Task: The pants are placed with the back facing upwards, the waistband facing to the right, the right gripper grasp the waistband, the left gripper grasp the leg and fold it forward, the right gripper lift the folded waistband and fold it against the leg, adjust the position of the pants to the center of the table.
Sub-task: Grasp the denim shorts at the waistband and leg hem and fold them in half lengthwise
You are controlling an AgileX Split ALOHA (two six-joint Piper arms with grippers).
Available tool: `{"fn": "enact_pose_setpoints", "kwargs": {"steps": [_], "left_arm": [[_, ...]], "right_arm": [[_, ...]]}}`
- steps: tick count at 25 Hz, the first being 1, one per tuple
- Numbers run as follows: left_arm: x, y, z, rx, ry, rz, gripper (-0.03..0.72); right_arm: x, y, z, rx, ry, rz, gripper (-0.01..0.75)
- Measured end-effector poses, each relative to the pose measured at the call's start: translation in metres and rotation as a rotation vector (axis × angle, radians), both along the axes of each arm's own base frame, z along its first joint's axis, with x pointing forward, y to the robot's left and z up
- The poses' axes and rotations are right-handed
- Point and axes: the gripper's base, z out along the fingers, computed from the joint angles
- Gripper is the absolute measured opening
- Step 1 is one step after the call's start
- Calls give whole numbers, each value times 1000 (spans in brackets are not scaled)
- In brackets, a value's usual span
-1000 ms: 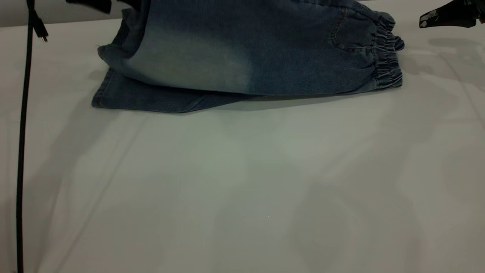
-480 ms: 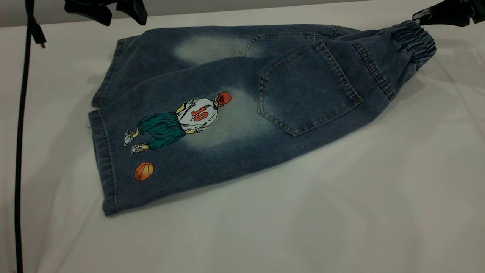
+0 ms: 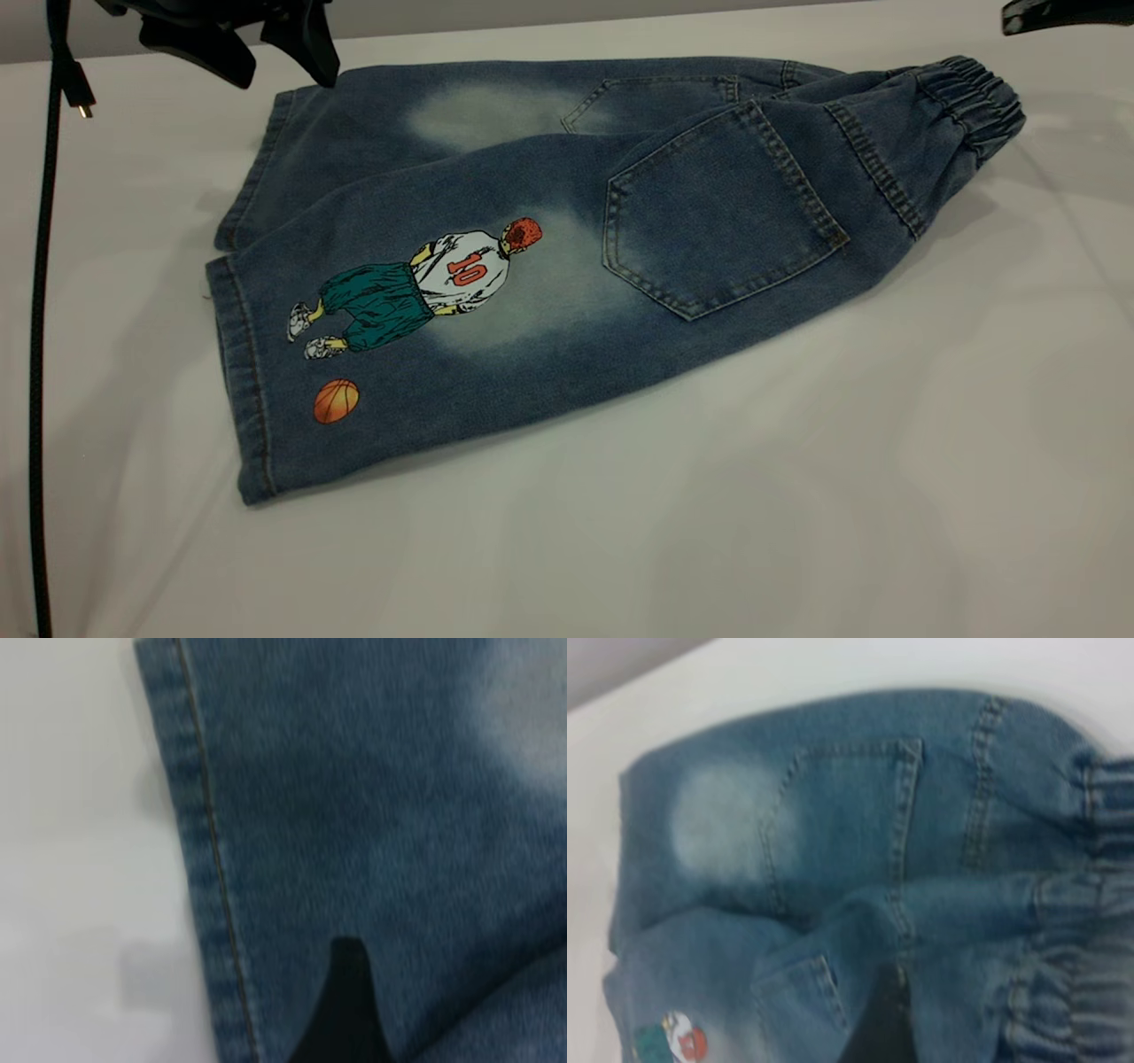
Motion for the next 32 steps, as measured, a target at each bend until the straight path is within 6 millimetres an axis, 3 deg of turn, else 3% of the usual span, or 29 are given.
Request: {"fn": "enact_pose_setpoints", "kwargs": {"steps": [11, 17, 22, 27, 32], "left_arm": [[-1, 0, 0, 7, 10, -17, 548], [-1, 0, 0, 6, 7, -16, 548], [-2, 0, -1, 6, 19, -17, 548], [-5, 0, -2, 8, 54, -23, 548], [-12, 0, -4, 16, 134, -47, 548]], "right_arm": [[-21, -5, -26, -114, 267, 88, 585], [-20, 8, -39, -51, 268, 138, 585], [-15, 12, -37, -2, 197, 145, 556], [-15, 11, -38, -15, 196, 143, 402], [-15, 11, -38, -13, 197, 144, 129]]}}
